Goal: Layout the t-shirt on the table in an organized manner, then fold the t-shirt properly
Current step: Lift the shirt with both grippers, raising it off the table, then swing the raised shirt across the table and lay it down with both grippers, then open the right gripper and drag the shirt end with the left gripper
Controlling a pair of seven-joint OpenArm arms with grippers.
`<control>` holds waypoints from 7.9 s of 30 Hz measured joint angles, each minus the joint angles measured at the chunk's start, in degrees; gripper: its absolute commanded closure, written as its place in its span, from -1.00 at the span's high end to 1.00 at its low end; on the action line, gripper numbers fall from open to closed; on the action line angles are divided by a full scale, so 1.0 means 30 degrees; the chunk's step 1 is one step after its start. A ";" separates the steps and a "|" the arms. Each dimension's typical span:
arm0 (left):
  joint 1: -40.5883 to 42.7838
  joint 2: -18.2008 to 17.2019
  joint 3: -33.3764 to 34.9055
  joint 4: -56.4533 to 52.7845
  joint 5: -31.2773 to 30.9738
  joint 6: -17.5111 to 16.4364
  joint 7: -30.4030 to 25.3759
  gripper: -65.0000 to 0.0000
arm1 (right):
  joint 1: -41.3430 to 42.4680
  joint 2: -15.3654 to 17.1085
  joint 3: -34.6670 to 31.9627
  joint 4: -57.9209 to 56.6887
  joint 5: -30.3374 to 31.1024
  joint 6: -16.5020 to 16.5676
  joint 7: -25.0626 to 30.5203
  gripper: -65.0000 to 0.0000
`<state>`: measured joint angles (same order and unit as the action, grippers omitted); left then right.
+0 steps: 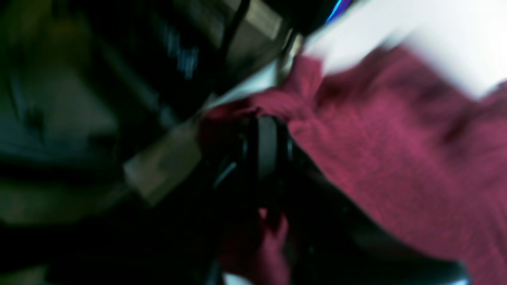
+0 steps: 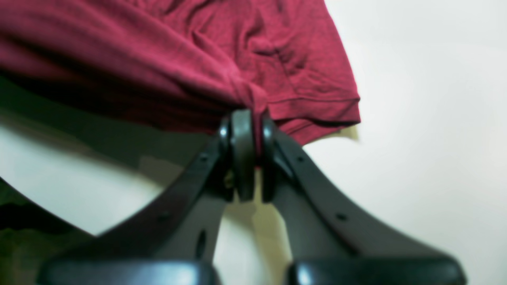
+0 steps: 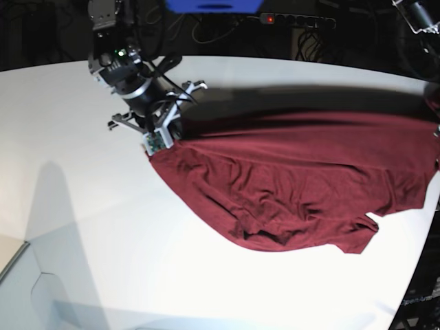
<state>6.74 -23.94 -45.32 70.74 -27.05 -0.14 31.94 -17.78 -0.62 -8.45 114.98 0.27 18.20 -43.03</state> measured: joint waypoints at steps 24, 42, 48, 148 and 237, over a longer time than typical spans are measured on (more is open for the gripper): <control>-0.0189 -0.0160 0.1821 0.0539 -0.0131 -0.0160 -0.0168 0.09 | 0.0036 0.0000 -0.0015 -0.0255 -0.0080 0.0000 -0.0022 -1.00; -0.0882 -0.0357 0.3177 -0.2994 -0.0051 -0.0160 -0.0809 0.09 | 0.0044 -0.0007 -0.0058 -0.0262 -0.0080 0.0000 -0.0087 -1.00; -0.0918 -0.0386 0.3155 -0.3337 0.0007 -0.0204 -0.1239 -0.39 | 0.0036 0.0000 -0.0029 -0.0262 -0.0080 0.0000 -0.0095 -1.00; -2.0611 0.2820 1.8163 -1.8221 -0.0189 0.0058 -1.0448 0.55 | 1.8957 0.4277 0.6200 -2.6199 -0.0131 0.0146 0.7694 -0.23; -2.0750 0.6353 1.3005 -1.7843 0.7096 0.0335 -1.0761 0.21 | 0.5180 -0.0328 1.0673 -0.7985 -0.0197 0.0007 0.6637 0.24</control>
<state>-55.51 -4.89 -6.31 17.21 -5.76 0.86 -0.34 -2.24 -1.61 23.57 91.02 -0.32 18.22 -23.11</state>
